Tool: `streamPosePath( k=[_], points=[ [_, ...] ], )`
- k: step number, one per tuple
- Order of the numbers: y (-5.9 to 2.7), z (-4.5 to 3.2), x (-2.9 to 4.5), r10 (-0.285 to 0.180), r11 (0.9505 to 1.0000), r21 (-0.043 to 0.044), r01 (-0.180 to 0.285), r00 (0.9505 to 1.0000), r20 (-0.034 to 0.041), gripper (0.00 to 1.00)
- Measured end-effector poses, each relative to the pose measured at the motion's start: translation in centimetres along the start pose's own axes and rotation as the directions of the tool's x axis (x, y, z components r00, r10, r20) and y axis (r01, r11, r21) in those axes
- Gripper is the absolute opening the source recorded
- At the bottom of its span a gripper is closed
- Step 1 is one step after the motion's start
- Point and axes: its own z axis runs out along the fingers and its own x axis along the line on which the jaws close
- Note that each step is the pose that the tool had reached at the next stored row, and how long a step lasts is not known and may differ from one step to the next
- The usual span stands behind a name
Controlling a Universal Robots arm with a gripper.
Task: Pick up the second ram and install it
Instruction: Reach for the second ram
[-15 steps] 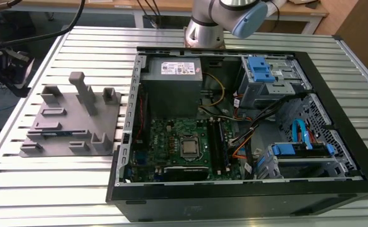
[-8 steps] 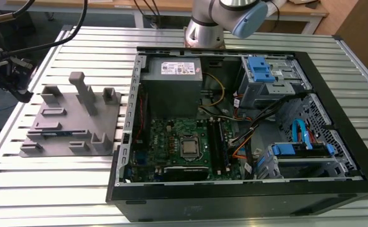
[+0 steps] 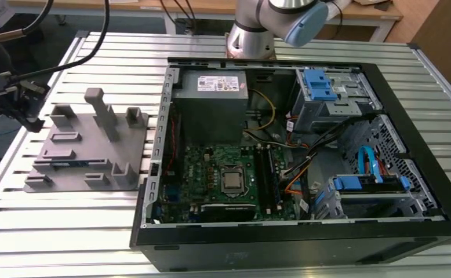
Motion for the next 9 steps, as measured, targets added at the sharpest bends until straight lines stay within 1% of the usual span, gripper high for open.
streamPosePath(
  k=[7,8,9],
  points=[
    [-0.2,1.26,0.03,0.0,1.0,0.0007,0.0,1.0,-0.0003,0.11],
    [-0.26,1.61,0.03,0.0,1.0,0.0011,0.0,1.0,-0.0005,0.11],
    [-0.3,1.79,0.04,0.0,1.0,0.0011,0.0,1.0,-0.0006,0.11]
  ],
)
